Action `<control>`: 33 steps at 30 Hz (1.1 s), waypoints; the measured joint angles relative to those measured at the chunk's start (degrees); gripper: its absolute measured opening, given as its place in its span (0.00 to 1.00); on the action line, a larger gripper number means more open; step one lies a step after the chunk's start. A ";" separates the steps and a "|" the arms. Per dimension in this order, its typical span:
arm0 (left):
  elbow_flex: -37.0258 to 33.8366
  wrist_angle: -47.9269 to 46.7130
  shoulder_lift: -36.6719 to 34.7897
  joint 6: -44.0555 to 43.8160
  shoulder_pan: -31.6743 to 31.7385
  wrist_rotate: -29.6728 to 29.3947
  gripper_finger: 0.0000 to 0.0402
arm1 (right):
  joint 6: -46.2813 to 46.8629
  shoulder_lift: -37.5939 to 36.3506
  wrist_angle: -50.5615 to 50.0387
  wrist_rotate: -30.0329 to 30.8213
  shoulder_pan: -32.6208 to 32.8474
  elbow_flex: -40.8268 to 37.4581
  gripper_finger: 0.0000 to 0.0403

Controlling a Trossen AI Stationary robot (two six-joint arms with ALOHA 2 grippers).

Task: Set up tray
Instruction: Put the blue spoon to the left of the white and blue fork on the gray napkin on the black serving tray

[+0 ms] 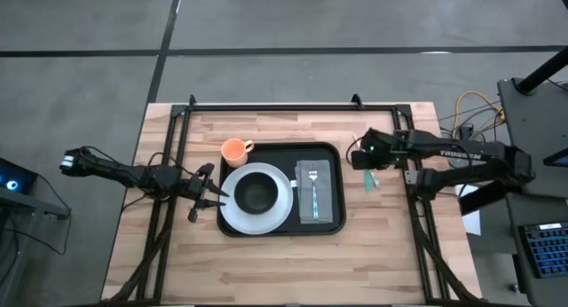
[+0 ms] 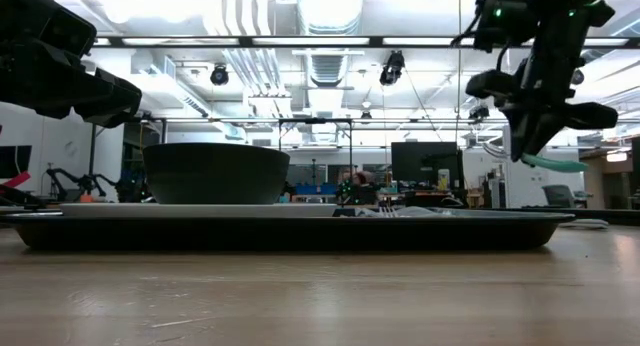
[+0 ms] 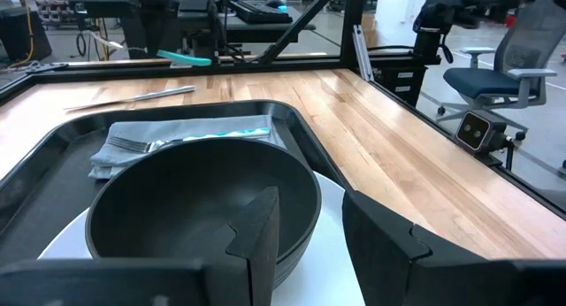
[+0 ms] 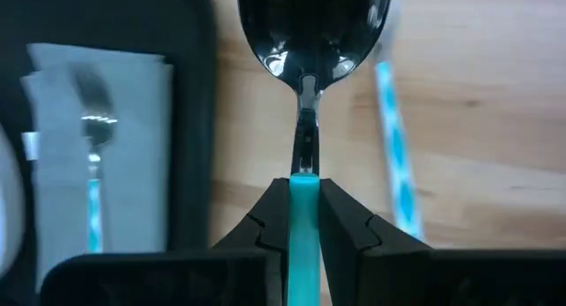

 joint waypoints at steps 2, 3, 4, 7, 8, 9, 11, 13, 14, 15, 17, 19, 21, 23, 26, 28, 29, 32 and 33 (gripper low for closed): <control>0.00 0.00 0.01 -0.01 0.00 0.00 0.27 | 3.46 0.02 1.41 1.11 3.17 0.00 0.06; 0.00 0.00 0.02 -0.02 -0.01 0.00 0.27 | 5.28 0.02 2.19 1.73 4.93 0.00 0.06; 0.00 0.02 0.01 -0.01 0.00 0.00 0.27 | 6.96 0.10 2.94 2.30 6.49 0.00 0.06; 0.00 0.00 0.00 0.00 0.00 0.00 0.27 | 11.76 1.14 5.20 3.08 10.96 0.00 0.06; 0.00 0.02 0.00 -0.02 -0.02 0.00 0.27 | 13.26 1.73 5.84 3.52 12.27 0.00 0.06; 0.00 0.00 0.02 0.00 -0.02 0.00 0.27 | 14.69 2.44 6.58 3.78 13.51 0.00 0.06; 0.00 0.01 0.01 -0.01 -0.01 0.00 0.27 | 17.09 4.48 7.97 3.80 15.38 0.00 0.06; 0.00 0.00 0.02 -0.02 0.00 0.00 0.27 | 18.90 6.92 9.78 3.80 16.78 0.00 0.06; 0.00 0.02 0.01 -0.01 0.00 0.00 0.27 | 19.52 8.21 11.05 3.80 17.33 0.00 0.06; 0.00 0.02 0.00 -0.02 -0.02 0.00 0.27 | 19.98 9.54 12.56 3.79 17.81 0.00 0.06; 0.00 0.02 0.02 -0.02 -0.02 0.00 0.27 | 20.19 12.32 16.17 3.73 18.55 0.08 0.06; 0.00 0.00 0.02 -0.02 -0.01 0.00 0.27 | 20.24 15.11 18.35 3.68 19.14 1.33 0.06; 0.00 0.02 0.00 -0.01 -0.01 0.00 0.27 | 20.53 18.38 18.66 3.68 19.76 3.90 0.06; 0.00 0.01 0.01 -0.02 -0.02 0.00 0.27 | 20.56 21.65 18.53 3.63 20.09 6.71 0.06; 0.00 0.02 0.02 -0.02 0.00 0.00 0.27 | 20.00 26.35 18.50 3.63 20.15 11.70 0.06; 0.00 0.00 0.02 -0.02 -0.02 0.00 0.27 | 18.83 29.11 17.89 3.64 20.13 15.18 0.06; 0.00 0.02 0.02 0.00 -0.01 0.00 0.27 | 18.63 30.39 17.18 3.65 20.15 16.89 0.06; 0.00 0.02 0.02 -0.01 -0.02 0.00 0.27 | 18.62 34.06 15.42 3.63 20.15 21.28 0.06; 0.00 0.01 0.02 -0.02 -0.01 0.00 0.27 | 18.62 35.19 14.93 3.61 20.15 22.42 0.06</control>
